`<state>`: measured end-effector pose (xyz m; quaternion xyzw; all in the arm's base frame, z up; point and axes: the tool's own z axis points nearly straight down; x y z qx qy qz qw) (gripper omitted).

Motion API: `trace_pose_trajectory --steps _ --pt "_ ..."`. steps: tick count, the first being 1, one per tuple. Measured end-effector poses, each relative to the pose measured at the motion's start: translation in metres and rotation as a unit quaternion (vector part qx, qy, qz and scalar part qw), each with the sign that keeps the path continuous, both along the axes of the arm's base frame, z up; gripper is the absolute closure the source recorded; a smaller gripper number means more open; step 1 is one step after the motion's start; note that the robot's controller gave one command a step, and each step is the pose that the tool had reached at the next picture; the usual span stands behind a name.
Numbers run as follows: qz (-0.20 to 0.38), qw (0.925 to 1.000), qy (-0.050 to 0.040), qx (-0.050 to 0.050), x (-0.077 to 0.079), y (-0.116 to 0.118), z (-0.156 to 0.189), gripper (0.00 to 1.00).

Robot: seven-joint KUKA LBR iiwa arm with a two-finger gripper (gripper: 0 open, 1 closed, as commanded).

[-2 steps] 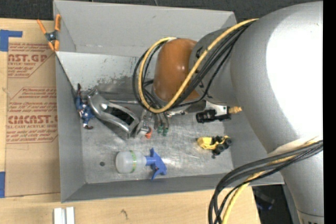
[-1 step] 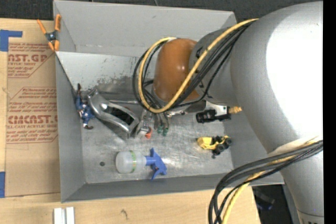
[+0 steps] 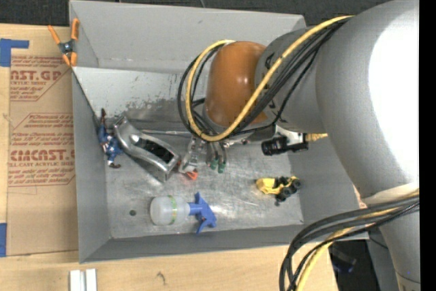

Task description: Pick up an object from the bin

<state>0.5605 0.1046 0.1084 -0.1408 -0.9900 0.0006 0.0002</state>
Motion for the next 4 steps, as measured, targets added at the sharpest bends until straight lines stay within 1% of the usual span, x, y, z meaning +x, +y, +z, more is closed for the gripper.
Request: trace_pose_trajectory --steps 1,2,3,4 --pt "0.001 1.0 -0.0007 0.0 0.001 0.002 0.001 0.0" --pt "-0.001 1.0 -0.0012 -0.001 0.003 0.001 -0.018 1.0" --pt "0.0 1.0 -0.0005 0.0 0.002 0.002 -0.02 0.0" --pt "0.0 1.0 -0.0001 0.0 0.002 0.003 -0.02 1.0"
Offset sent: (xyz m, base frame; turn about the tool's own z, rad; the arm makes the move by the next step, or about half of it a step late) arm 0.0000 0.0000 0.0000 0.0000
